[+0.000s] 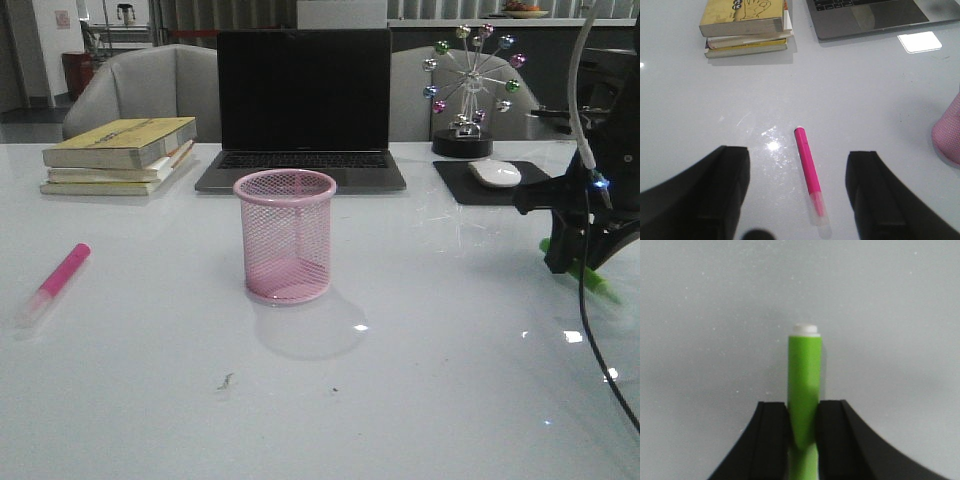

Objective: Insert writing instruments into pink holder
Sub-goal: 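Lift the green marker upright and carry it over the pink holder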

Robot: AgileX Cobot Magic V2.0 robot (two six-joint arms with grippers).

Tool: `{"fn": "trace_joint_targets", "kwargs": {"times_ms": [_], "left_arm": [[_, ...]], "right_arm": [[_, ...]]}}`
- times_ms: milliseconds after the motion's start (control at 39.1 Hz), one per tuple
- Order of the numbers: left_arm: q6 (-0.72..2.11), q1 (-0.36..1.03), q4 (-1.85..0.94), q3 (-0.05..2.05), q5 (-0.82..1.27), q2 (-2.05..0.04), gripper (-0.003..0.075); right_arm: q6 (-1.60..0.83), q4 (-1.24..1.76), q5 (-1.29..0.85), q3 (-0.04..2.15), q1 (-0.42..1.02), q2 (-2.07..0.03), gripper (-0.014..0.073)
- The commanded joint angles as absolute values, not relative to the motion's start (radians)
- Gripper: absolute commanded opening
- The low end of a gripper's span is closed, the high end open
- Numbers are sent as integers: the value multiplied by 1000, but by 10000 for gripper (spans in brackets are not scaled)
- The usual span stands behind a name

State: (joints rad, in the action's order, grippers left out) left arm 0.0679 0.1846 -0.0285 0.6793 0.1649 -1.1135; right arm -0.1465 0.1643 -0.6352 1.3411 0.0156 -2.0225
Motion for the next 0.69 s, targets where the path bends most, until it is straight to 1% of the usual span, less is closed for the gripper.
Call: {"fn": "trace_joint_targets", "kwargs": {"times_ms": [0,230,435,537,665], "left_arm": [[65,190,-30,716,99,-1099,477],[65,190,-30,716,99,-1099,477],[65,190,-30,716,99,-1099,477],[65,190,-30,716,99,-1099,477],[65,190,-30,716,97,-1099,477]], "right_arm": [[-148,193,-650,1363,30,-1982,51],[-148,193,-522,1372,109,-1801,51],[-148,193,-345,1372,211,-1640,51],[-148,193,-258,1372,272,-1589,51],[-148,193,-127,1361,360,-1574,51]]}}
